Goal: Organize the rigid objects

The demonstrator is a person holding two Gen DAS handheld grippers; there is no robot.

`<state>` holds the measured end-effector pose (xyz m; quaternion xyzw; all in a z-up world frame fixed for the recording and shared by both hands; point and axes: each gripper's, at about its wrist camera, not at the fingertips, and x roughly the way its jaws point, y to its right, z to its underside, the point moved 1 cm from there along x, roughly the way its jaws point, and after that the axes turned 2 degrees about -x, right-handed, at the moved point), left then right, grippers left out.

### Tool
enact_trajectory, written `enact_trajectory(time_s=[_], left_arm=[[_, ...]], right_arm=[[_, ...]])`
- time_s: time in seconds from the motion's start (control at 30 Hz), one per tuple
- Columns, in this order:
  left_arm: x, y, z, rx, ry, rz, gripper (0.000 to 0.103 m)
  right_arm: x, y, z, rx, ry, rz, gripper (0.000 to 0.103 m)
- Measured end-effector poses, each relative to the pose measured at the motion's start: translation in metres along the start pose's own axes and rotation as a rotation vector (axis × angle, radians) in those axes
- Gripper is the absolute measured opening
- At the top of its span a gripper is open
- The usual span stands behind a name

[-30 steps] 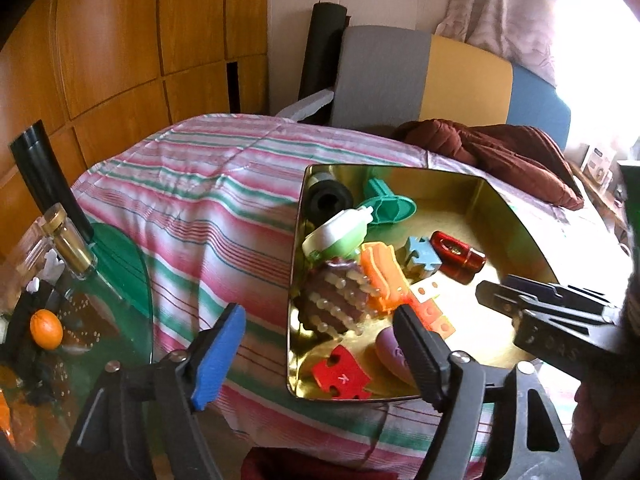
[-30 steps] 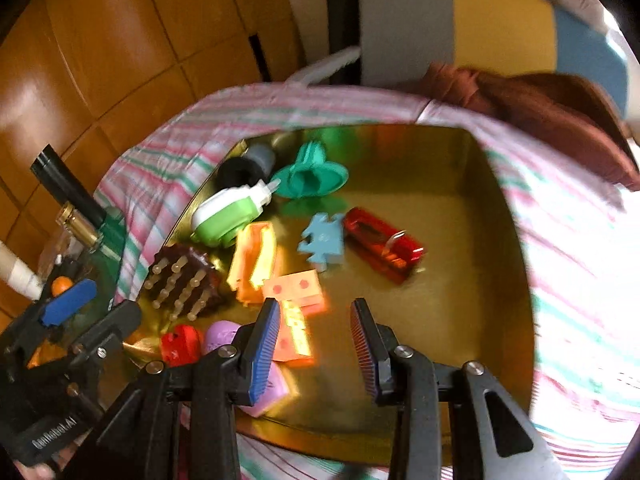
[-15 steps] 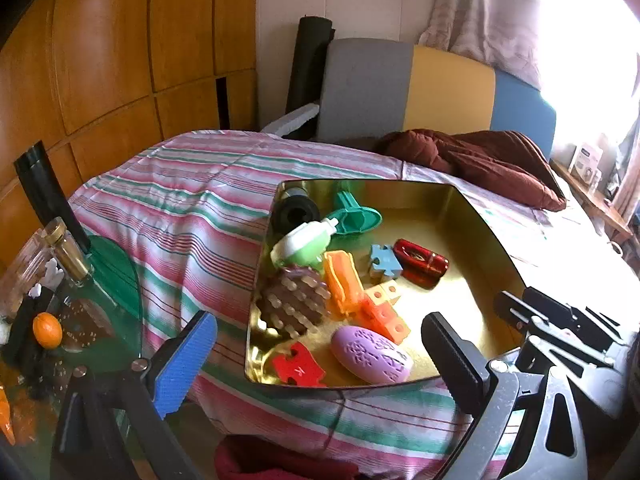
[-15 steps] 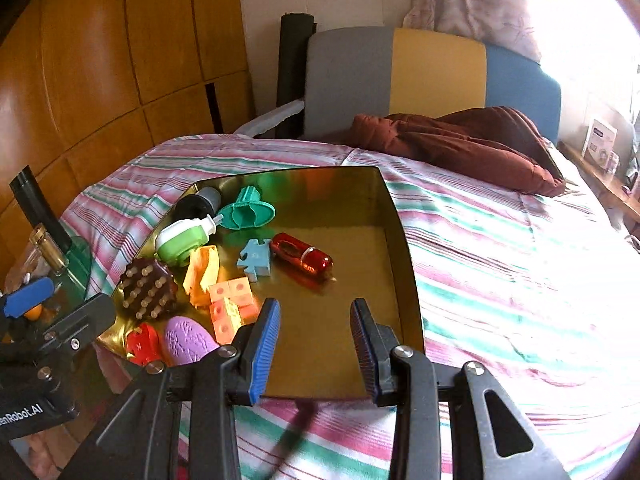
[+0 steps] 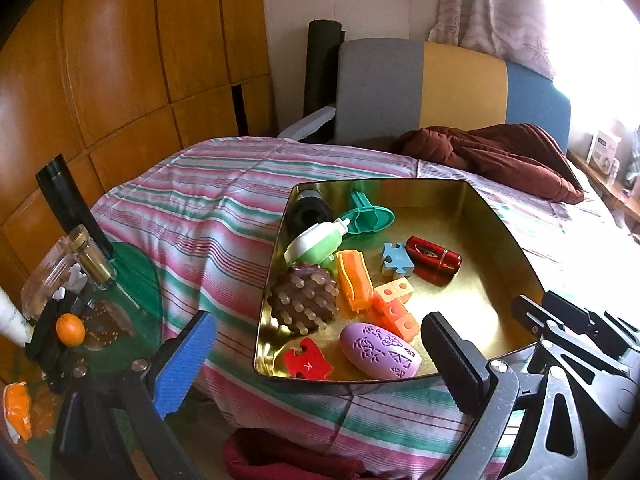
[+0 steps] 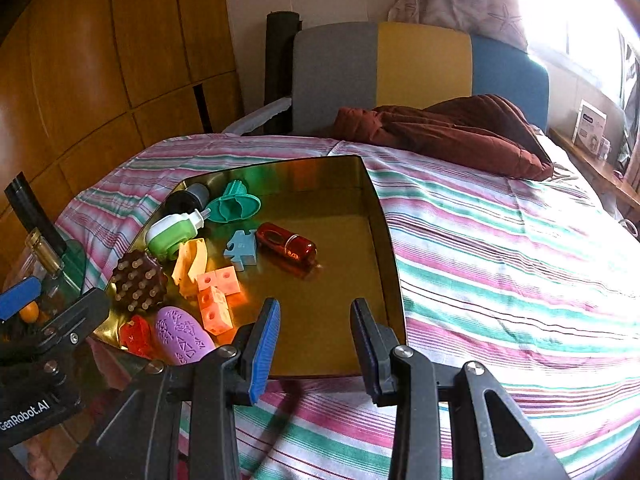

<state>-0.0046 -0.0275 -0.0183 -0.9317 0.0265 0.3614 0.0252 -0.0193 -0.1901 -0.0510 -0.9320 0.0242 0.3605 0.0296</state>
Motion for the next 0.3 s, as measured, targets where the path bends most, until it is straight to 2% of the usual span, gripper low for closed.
enact_trajectory(time_s=[0.13, 0.3], left_arm=[[-0.0045, -0.0015, 0.0008, -0.003, 0.037, -0.011, 0.103], [-0.0056, -0.0035, -0.0013, -0.004, 0.04, -0.019, 0.103]], right_arm=[[-0.0003, -0.0044, -0.0001, -0.016, 0.003, -0.002, 0.036], [-0.001, -0.008, -0.0007, -0.026, 0.006, -0.009, 0.036]])
